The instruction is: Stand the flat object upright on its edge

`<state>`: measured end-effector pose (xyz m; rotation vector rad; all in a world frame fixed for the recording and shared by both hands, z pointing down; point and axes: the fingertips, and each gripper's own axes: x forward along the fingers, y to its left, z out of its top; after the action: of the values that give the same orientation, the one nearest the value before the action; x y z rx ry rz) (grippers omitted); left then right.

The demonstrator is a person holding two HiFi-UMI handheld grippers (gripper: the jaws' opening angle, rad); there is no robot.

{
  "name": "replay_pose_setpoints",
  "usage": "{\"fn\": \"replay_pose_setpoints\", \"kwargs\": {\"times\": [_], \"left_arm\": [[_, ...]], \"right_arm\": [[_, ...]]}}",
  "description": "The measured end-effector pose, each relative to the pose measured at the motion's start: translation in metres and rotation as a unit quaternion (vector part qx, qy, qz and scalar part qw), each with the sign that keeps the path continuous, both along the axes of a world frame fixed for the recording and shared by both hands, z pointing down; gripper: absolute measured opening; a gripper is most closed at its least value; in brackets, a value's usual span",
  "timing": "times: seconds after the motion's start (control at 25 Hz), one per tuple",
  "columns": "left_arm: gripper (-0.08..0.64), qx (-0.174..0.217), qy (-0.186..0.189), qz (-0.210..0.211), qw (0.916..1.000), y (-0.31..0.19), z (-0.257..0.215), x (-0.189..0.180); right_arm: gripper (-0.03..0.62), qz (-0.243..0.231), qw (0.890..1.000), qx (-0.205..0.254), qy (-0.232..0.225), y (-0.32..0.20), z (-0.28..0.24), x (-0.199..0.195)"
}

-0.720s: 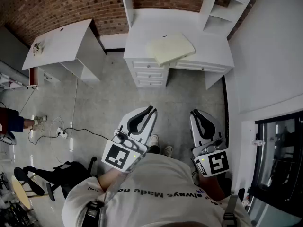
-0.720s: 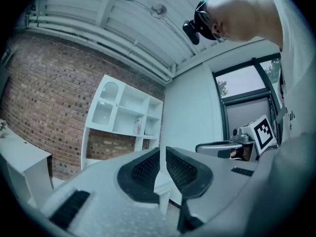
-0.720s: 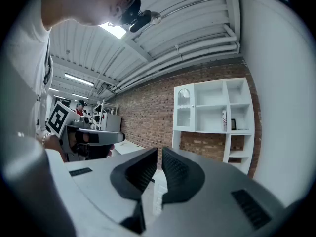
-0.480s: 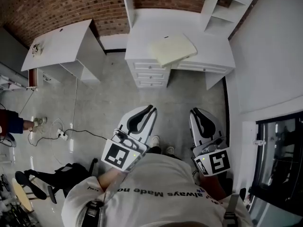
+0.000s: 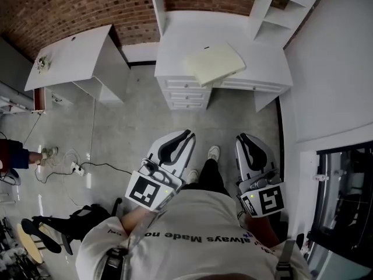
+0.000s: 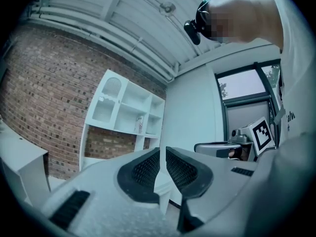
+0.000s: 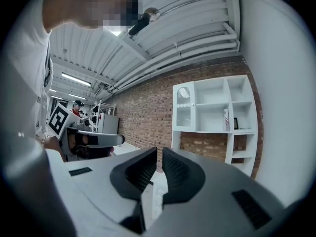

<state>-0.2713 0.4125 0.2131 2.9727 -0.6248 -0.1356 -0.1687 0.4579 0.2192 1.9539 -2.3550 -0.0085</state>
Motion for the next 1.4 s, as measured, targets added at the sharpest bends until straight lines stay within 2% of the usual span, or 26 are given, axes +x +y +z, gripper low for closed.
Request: {"fn": "replay_pose_setpoints", "kwargs": {"times": [0.28, 0.56, 1.04, 1.4], "left_arm": [[0.041, -0.013, -0.006, -0.008, 0.9999, -0.039, 0.009, 0.024], [0.041, -0.01, -0.012, -0.016, 0.9998, -0.094, 0.007, 0.077], [0.041, -0.02, -0.015, -0.041, 0.9989, -0.18, 0.005, 0.192], [0.041, -0.027, -0.017, -0.073, 0.9968, -0.222, 0.013, 0.24]], "right_arm": [[0.035, -0.003, 1.0, 0.004, -0.003, -0.039, 0.003, 0.024], [0.035, 0.001, 1.0, 0.006, -0.008, -0.091, 0.004, 0.084], [0.035, -0.01, 1.0, 0.012, -0.011, -0.174, -0.001, 0.206], [0.035, -0.043, 0.999, 0.006, -0.008, -0.221, 0.008, 0.254]]}}
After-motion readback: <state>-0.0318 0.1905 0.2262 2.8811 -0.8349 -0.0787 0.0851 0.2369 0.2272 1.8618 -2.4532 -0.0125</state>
